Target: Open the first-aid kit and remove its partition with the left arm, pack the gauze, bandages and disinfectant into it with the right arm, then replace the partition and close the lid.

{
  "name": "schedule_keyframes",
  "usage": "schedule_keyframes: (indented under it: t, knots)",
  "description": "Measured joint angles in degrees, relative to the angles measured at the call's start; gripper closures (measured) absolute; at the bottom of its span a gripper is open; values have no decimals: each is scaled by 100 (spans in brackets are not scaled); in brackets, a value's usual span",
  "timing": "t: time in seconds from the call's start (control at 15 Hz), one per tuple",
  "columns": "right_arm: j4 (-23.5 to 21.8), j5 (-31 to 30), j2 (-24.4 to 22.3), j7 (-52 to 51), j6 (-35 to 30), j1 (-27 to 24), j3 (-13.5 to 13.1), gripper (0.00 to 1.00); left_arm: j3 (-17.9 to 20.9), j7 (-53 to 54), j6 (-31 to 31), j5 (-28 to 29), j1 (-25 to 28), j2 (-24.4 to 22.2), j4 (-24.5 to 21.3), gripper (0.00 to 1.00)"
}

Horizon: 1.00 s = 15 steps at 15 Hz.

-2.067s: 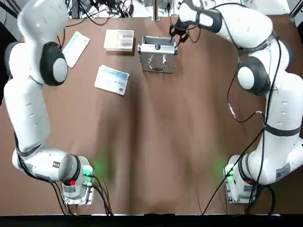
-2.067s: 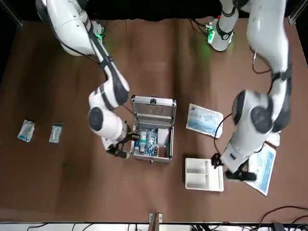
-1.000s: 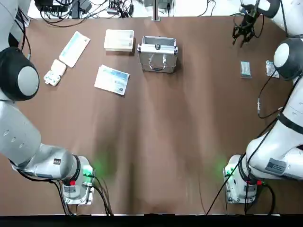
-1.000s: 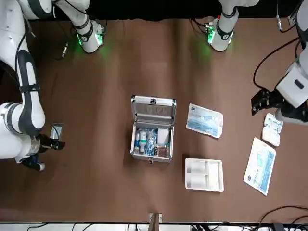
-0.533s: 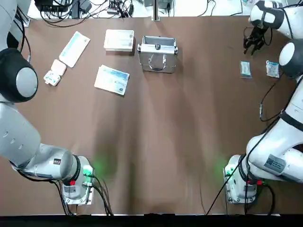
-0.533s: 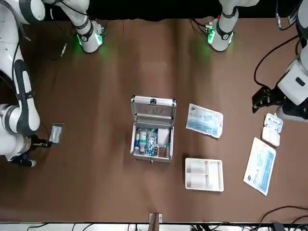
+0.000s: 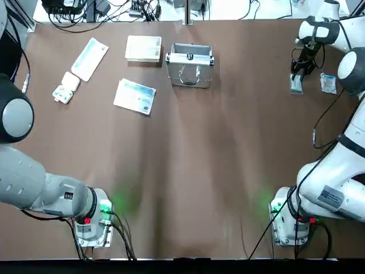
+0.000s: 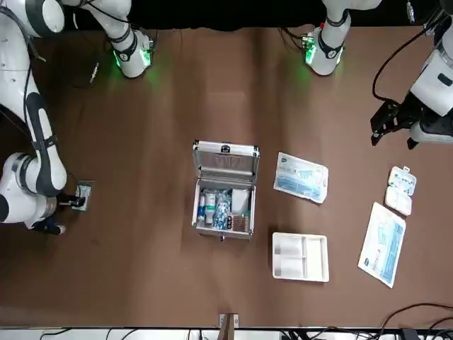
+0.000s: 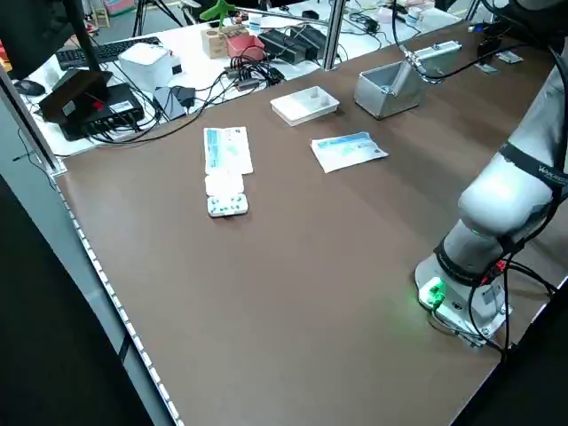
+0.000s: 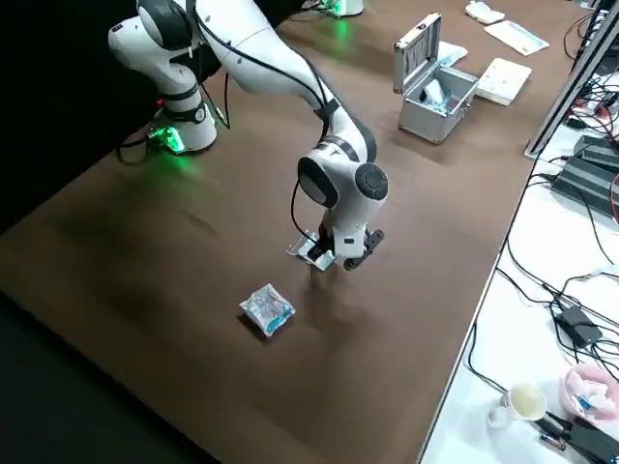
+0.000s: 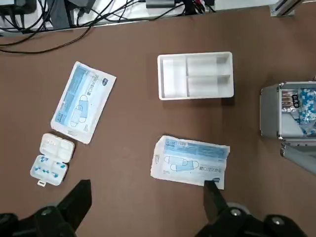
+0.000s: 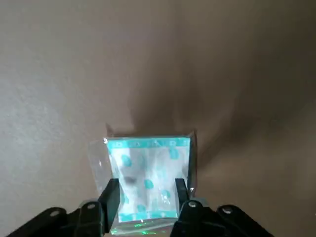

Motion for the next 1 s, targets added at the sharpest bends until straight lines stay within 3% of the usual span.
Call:
schedule_keyframes:
  t: [0.33, 0.6, 0.8, 1.0]
  knots:
    - [-90, -64, 0, -56, 0, -20, -7, 49, 6, 104, -198, 0, 57, 4, -78, 0]
    - [-142, -91, 14, -113, 4, -21, 4, 59, 3, 122, -212, 0, 67, 42, -105, 0]
    - [-143, -186, 15, -128, 11, -21, 21, 61, -24, 106, -212, 0, 33, 44, -105, 0]
    - [-142, -201, 10, -144, 11, -20, 41, 79, -32, 106, -212, 0, 31, 44, -105, 0]
